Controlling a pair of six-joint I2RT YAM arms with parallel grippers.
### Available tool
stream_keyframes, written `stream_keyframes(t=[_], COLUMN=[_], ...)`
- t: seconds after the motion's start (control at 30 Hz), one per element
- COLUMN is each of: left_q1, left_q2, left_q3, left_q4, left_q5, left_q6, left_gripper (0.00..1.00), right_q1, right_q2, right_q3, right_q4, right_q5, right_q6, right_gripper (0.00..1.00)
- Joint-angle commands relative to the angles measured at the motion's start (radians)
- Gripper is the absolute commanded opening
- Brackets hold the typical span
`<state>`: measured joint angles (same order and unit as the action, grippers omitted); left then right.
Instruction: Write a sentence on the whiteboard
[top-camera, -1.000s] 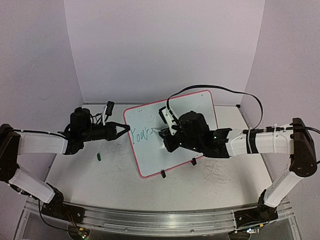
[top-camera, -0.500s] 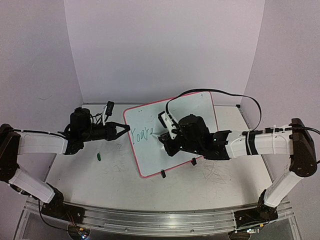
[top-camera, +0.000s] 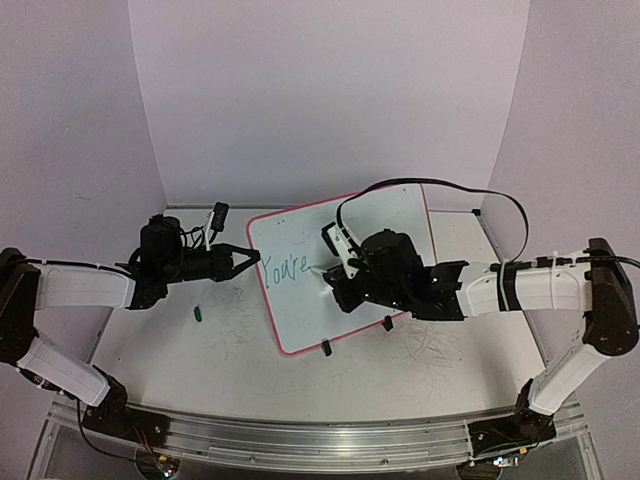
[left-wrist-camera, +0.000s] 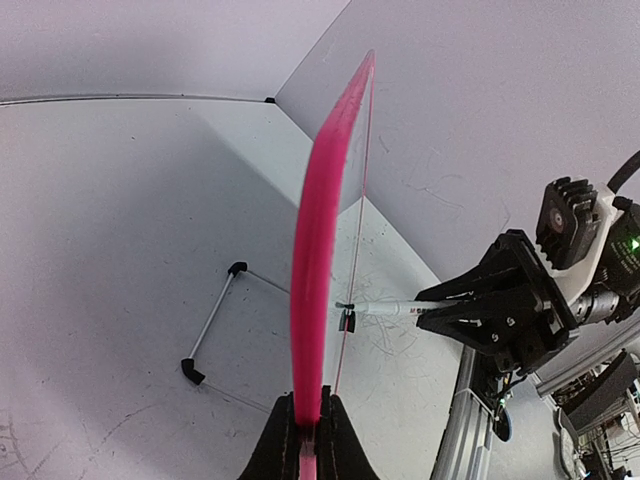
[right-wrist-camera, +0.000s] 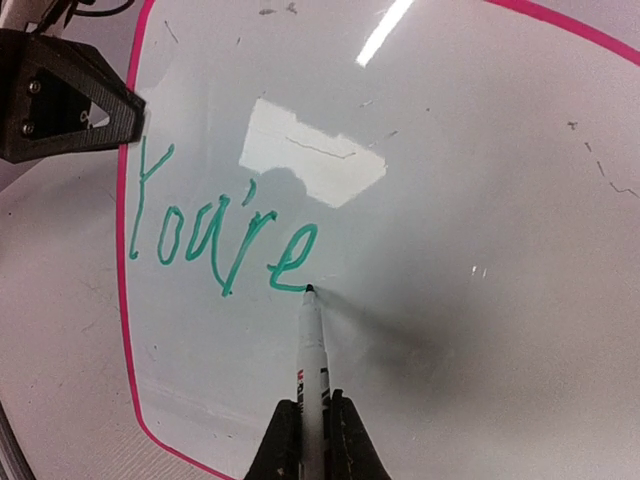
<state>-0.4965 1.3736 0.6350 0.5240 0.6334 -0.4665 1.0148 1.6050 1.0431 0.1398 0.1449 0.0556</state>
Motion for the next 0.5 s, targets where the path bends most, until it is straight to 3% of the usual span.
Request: stream_keyframes(t=[0.0,0.1,0.47], left_q1=[-0.001,-0.001,-0.001], left_q2=[-0.025,-0.025,-0.025], left_q3=[0.016,0.012,0.013], left_q4=[0.004,0.002,-0.004], left_q5=[0.006,0.005,0.002], left_q6=[0.035,0.039,0.046], left_gripper=[0.00,0.00,0.00], right_q1=[-0.009,-0.009,-0.015], right_q2=[-0.111,-0.142,-0.106], right_q3=[-0.019,-0.044,-0.048], right_q4=[0.061,0.099,0.096], right_q5=[-0.016,-0.104,0.015], right_q6=[-0.039,-0.095,-0.162], right_gripper=[0.00,0.00,0.00])
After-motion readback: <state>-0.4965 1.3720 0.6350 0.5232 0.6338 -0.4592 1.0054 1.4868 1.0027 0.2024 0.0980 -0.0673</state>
